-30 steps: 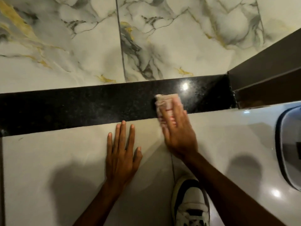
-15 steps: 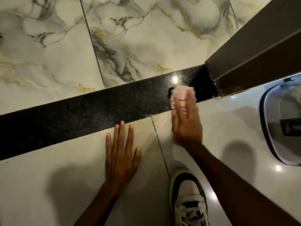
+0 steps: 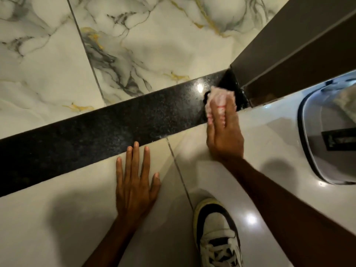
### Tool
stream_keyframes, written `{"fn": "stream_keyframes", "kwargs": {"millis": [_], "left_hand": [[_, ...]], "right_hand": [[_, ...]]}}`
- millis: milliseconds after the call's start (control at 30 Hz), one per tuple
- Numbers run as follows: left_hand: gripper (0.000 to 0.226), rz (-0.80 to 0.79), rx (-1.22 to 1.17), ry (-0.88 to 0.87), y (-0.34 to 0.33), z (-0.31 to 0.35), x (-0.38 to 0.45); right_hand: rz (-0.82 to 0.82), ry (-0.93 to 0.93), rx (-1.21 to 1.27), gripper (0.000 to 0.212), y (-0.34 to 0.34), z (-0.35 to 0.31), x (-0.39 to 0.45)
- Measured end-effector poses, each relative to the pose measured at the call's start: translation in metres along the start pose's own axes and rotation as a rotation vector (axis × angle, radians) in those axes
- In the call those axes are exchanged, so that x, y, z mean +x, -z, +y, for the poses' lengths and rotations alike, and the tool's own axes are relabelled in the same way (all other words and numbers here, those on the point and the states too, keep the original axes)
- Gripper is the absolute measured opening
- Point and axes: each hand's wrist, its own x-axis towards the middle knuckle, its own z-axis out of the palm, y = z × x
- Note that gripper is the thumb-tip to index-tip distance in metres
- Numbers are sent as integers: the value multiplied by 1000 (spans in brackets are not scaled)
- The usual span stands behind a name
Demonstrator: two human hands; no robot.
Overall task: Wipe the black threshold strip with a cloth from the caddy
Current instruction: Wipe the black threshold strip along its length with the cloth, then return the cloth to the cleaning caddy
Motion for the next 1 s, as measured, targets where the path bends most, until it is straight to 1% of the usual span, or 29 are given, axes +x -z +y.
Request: {"fn": "stream_keyframes", "kwargs": {"millis": [67, 100, 167, 200, 267, 333, 367, 433, 500, 533, 567, 633, 667, 733, 833, 900, 1000], "left_hand": [[74, 9, -2, -21, -5, 1, 7], [74, 21, 7, -33, -7, 0, 9], [73, 52, 21, -54, -15, 0, 12], [73, 41, 42, -55, -15, -1, 12], [74, -31, 54, -69, -10, 0, 13], [78, -133, 44, -83, 11, 3, 22], [80, -162, 40, -91, 29, 6, 28], [82, -155, 62, -106, 70, 11, 34], [81, -125, 98, -134, 128, 24, 35], [80, -121, 108, -146, 161, 32, 32], [79, -126, 103, -157, 196, 42, 27], [78, -161, 97, -173, 262, 62, 14], [78, -184, 92, -192, 297, 74, 5], [78, -219, 74, -241, 369, 101, -13], [76, -248, 87, -374, 459, 145, -38], [75, -273, 88, -475, 510, 183, -44], [74, -290, 61, -581, 555, 241, -34]], "right_hand": [[38, -90, -39, 60, -4, -8, 33], [39, -101, -23, 61, -7, -18, 53], [41, -67, 18, 62, -18, -41, 76], [24, -26, 40, 64, -22, -54, 74], [-38, 85, 62, 68, -23, -69, 53], [-142, 92, 87, 74, -6, -79, 17], [-201, 58, 98, 78, 7, -80, -3], [-346, -38, 148, 78, 32, -82, -38], [-515, -225, 262, 75, 73, -84, -66], [-563, -309, 321, 72, 101, -86, -75], [-573, -354, 372, 68, 133, -89, -84], [-526, -348, 419, 61, 200, -102, -99], [-465, -341, 446, 59, 238, -108, -107], [-314, -419, 558, 56, 320, -120, -123], [-167, -557, 674, 47, 435, -128, -142], [-63, -653, 678, 47, 506, -118, -151], [138, -757, 669, 47, 584, -93, -152]]}}
